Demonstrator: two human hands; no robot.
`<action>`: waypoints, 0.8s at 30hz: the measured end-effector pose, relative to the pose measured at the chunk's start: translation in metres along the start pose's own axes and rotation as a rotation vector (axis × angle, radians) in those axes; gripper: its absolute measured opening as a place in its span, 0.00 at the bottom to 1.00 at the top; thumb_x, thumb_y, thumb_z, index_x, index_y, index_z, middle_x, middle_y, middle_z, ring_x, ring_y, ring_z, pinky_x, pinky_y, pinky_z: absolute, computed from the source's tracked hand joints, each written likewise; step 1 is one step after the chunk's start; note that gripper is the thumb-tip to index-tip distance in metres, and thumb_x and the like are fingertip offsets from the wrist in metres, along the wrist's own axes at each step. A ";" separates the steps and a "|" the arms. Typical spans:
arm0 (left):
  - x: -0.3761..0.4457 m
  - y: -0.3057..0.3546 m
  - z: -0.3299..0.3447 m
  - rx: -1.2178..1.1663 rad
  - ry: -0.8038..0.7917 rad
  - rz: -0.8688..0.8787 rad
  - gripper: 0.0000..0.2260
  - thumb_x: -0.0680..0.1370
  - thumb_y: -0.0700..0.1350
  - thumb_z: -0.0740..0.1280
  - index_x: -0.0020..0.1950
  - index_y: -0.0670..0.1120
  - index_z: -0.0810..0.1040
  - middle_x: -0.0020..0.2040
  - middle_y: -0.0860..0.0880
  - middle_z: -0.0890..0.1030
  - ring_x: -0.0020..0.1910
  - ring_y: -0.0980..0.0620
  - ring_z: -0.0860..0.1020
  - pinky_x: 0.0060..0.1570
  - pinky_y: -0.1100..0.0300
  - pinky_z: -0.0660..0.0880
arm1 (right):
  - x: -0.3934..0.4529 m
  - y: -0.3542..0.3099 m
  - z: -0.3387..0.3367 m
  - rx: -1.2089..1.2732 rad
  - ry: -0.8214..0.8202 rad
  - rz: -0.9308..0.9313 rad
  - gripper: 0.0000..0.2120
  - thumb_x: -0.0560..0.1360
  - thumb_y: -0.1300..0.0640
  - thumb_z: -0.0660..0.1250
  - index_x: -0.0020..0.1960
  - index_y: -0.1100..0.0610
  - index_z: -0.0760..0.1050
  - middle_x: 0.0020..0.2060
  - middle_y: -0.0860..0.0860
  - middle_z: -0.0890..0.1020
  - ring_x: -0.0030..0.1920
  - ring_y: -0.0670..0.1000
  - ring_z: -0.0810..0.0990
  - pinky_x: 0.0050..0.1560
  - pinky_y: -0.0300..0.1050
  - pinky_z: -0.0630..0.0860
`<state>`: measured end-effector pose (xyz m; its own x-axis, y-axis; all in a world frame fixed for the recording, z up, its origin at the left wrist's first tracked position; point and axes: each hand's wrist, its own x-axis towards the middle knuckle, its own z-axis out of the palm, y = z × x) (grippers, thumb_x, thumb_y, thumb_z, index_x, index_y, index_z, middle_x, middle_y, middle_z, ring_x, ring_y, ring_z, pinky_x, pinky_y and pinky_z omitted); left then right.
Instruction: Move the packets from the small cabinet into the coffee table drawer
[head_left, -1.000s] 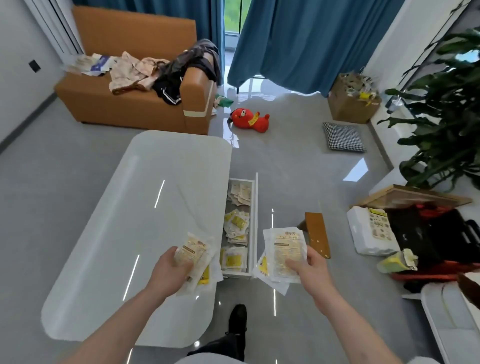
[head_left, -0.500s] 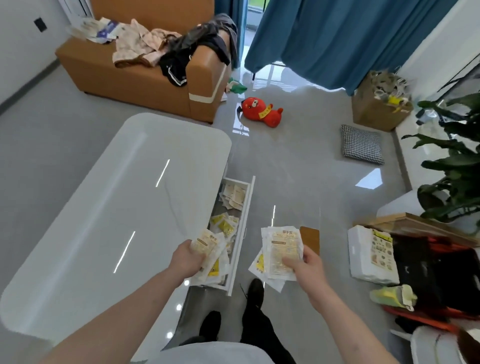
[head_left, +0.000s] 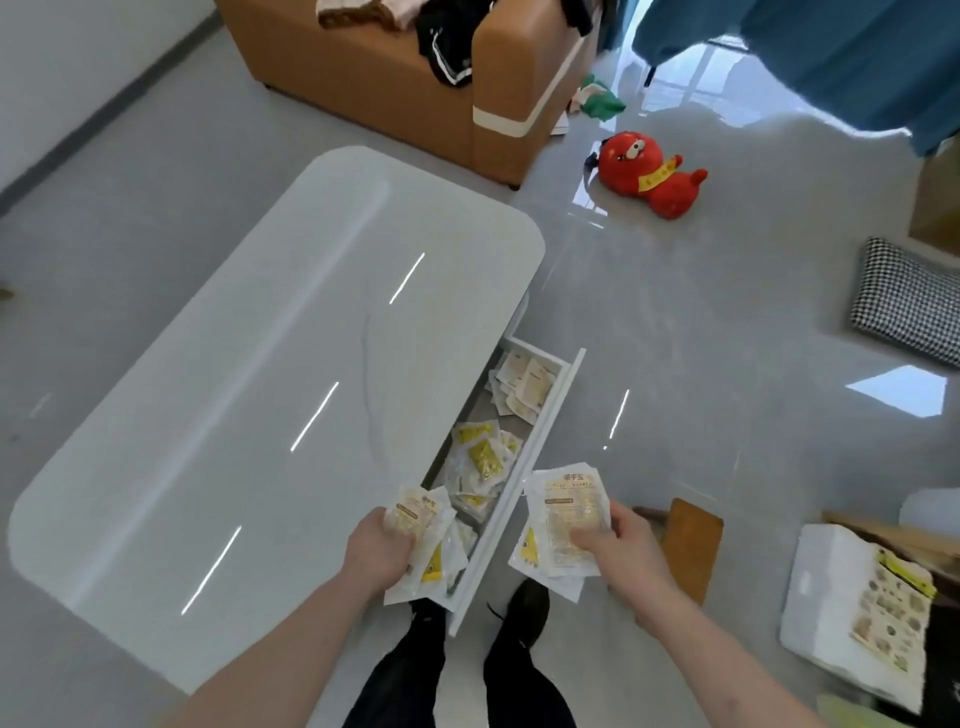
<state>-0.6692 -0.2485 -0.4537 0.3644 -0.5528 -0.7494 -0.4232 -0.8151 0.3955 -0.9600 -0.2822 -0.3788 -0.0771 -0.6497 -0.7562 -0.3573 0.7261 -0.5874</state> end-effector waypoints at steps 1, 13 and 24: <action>0.016 -0.004 0.010 0.018 -0.006 -0.013 0.06 0.76 0.42 0.65 0.52 0.46 0.77 0.49 0.47 0.82 0.46 0.47 0.80 0.47 0.52 0.79 | 0.017 0.005 0.005 -0.018 -0.005 0.012 0.17 0.76 0.58 0.71 0.64 0.46 0.79 0.56 0.43 0.84 0.56 0.47 0.83 0.58 0.49 0.80; 0.168 -0.076 0.125 0.170 -0.027 -0.010 0.05 0.77 0.41 0.65 0.53 0.45 0.74 0.47 0.49 0.78 0.46 0.47 0.77 0.46 0.57 0.72 | 0.173 0.086 0.076 -0.090 -0.024 0.061 0.16 0.76 0.62 0.70 0.60 0.47 0.79 0.51 0.41 0.84 0.48 0.37 0.79 0.40 0.32 0.71; 0.162 -0.124 0.132 0.350 -0.109 0.020 0.16 0.75 0.43 0.65 0.62 0.48 0.75 0.57 0.48 0.80 0.54 0.46 0.79 0.55 0.54 0.77 | 0.183 0.114 0.083 -0.092 -0.029 0.106 0.18 0.76 0.62 0.71 0.63 0.47 0.79 0.54 0.43 0.84 0.55 0.46 0.82 0.47 0.40 0.76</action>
<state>-0.6671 -0.2142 -0.6942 0.2704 -0.5311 -0.8030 -0.6945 -0.6852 0.2194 -0.9377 -0.2993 -0.6085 -0.0928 -0.5630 -0.8212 -0.4328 0.7656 -0.4760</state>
